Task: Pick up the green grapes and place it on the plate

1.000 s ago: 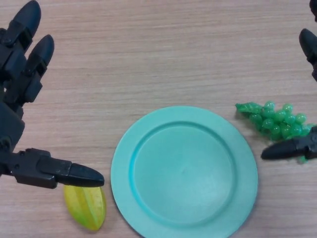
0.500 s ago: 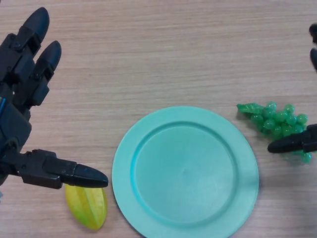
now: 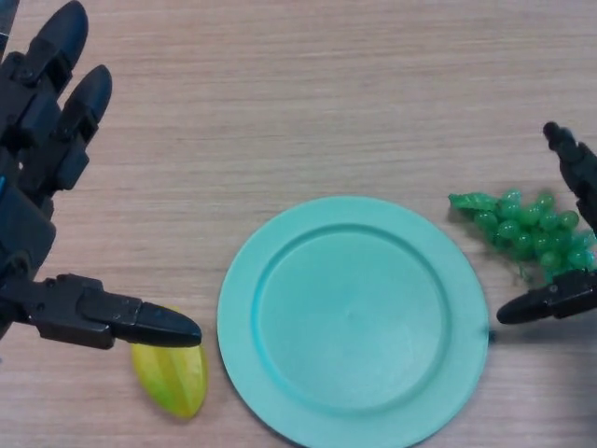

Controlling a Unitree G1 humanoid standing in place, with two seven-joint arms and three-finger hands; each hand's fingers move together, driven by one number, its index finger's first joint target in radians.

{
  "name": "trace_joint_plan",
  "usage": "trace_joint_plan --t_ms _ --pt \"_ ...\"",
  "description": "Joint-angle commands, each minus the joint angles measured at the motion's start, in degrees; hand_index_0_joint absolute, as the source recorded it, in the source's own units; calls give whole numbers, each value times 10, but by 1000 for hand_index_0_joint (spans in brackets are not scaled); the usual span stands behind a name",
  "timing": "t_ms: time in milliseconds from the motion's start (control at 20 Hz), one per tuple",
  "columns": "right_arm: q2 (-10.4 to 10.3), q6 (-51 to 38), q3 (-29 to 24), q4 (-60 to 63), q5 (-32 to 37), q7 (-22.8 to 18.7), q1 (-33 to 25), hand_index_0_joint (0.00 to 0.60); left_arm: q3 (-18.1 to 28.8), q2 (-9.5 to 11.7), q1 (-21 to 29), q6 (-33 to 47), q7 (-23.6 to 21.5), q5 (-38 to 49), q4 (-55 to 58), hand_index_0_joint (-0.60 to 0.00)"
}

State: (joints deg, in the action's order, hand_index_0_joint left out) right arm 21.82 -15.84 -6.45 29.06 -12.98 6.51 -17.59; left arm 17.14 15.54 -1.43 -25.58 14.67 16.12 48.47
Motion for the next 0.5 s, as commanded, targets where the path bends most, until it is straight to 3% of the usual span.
trace_joint_plan --t_ms 50,100,250,300,500 --pt "43 -89 -30 -6 4 -41 -39 50 47 15 6 90 -3 4 21 0" --pt "45 -91 -28 1 -3 -41 -40 200 48 15 5 92 -3 3 21 0" --pt "55 -84 -19 27 -48 -35 -38 551 53 9 -4 109 -1 -4 20 0" --pt "57 -72 -18 21 -66 -32 -33 600 54 5 -10 118 0 -6 19 0" --pt "55 -59 -18 4 -91 -46 -29 600 53 0 -18 120 2 -14 22 0"
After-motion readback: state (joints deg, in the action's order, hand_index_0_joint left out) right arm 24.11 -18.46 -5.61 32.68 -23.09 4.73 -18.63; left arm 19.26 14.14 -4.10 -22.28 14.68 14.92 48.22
